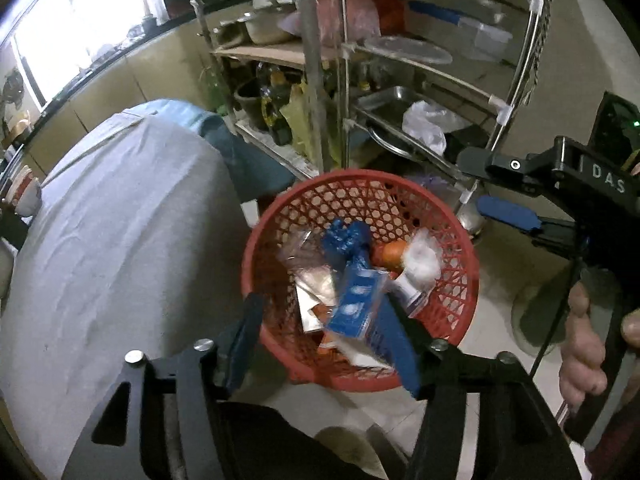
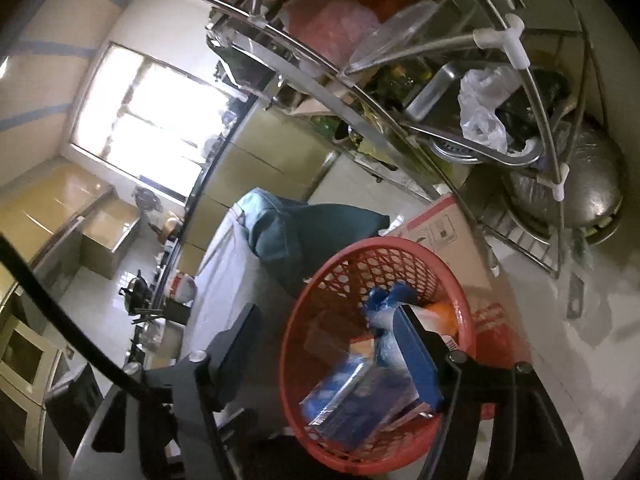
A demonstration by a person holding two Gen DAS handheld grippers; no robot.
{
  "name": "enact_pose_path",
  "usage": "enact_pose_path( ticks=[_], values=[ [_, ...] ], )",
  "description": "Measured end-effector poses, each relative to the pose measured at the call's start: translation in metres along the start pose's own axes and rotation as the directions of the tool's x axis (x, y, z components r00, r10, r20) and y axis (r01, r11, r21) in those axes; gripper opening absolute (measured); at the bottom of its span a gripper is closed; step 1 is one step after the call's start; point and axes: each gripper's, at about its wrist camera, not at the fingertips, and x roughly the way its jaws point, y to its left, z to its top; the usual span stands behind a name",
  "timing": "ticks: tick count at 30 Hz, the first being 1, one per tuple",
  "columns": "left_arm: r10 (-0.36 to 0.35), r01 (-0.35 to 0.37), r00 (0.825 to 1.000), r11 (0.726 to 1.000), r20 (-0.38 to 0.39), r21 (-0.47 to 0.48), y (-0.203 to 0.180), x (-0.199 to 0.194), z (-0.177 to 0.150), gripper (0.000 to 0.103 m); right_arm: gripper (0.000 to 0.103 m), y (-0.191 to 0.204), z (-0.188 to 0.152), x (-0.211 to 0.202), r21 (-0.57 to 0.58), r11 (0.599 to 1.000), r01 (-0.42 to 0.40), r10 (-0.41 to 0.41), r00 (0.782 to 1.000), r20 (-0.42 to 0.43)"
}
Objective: Collect trash
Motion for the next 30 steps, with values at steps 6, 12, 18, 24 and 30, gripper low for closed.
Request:
enact_pose_path(
  ticks=[6,12,18,24,30],
  values=[
    [0.219,-0.215,0.975,0.973,0.036,-0.082,0.044,-0.054,-0.024,0.063,0.072,0.040,-0.011,-0.016,-0.116,0.993,-0.029,0.029,1.000,-0.001],
    [0.436,-0.412,0.899,0.872,0.035,-0.263,0.102,-0.121,-0.064,0.064,0.072,0.124,-0.054,-0.023,-0.353,0.933,-0.068,0.060,0.998,-0.033],
    [0.614,-0.539,0.786,0.739,0.074,-0.404,0.131,-0.188,-0.108,0.084,0.073,0.215,-0.119,-0.025,-0.569,0.815,-0.108,0.078,0.994,-0.076],
    [0.688,-0.565,0.721,0.654,0.086,-0.503,0.150,-0.240,-0.143,0.087,0.072,0.274,-0.169,-0.033,-0.694,0.717,-0.061,0.052,0.998,-0.033],
    [0.699,-0.550,0.713,0.611,0.061,-0.570,0.166,-0.260,-0.167,0.088,0.072,0.307,-0.203,-0.041,-0.769,0.639,0.006,0.022,0.999,0.026]
  ],
)
